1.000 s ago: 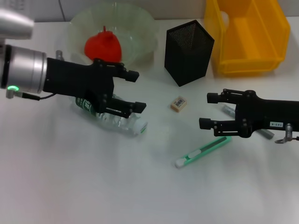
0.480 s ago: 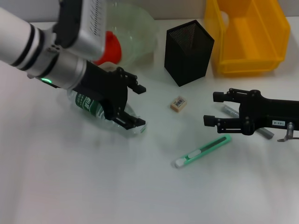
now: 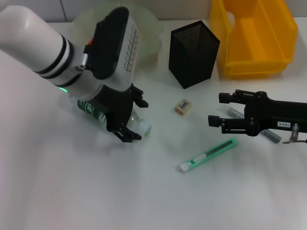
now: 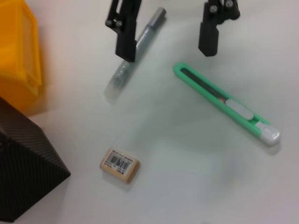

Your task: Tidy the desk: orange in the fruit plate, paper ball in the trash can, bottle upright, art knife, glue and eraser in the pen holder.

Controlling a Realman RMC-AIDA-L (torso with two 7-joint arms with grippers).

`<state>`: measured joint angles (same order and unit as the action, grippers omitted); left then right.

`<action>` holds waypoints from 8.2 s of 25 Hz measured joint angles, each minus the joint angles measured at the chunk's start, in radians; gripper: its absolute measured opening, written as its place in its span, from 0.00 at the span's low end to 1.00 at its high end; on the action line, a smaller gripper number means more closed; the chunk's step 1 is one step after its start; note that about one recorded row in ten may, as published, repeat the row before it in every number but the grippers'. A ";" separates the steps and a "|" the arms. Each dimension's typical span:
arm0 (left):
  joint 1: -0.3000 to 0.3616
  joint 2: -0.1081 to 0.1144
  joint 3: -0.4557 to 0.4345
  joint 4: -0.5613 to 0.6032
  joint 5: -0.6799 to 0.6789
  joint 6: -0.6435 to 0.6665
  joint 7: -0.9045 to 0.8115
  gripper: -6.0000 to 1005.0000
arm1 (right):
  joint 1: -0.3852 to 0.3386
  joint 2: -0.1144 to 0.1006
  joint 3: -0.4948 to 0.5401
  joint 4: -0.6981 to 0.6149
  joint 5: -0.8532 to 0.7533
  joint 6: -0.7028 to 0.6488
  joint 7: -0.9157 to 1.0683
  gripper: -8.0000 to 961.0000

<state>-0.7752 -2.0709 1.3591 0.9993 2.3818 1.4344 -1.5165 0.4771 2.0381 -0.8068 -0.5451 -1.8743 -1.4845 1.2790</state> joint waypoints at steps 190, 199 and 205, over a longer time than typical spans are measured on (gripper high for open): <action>0.199 0.072 -0.717 -0.200 -0.653 0.486 -0.040 0.80 | 0.028 0.010 -0.001 0.002 -0.002 0.007 0.004 0.86; 0.223 0.033 -0.553 -0.505 -0.600 0.328 0.299 0.80 | 0.053 0.004 -0.002 -0.002 -0.006 0.008 0.036 0.86; 0.258 0.006 -0.480 -0.576 -0.586 0.128 0.428 0.80 | 0.127 -0.026 -0.015 -0.082 -0.090 -0.010 0.318 0.86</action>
<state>-0.5173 -2.0650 0.8794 0.4233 1.7957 1.5627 -1.0884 0.6040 2.0118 -0.8214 -0.6269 -1.9641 -1.4948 1.5969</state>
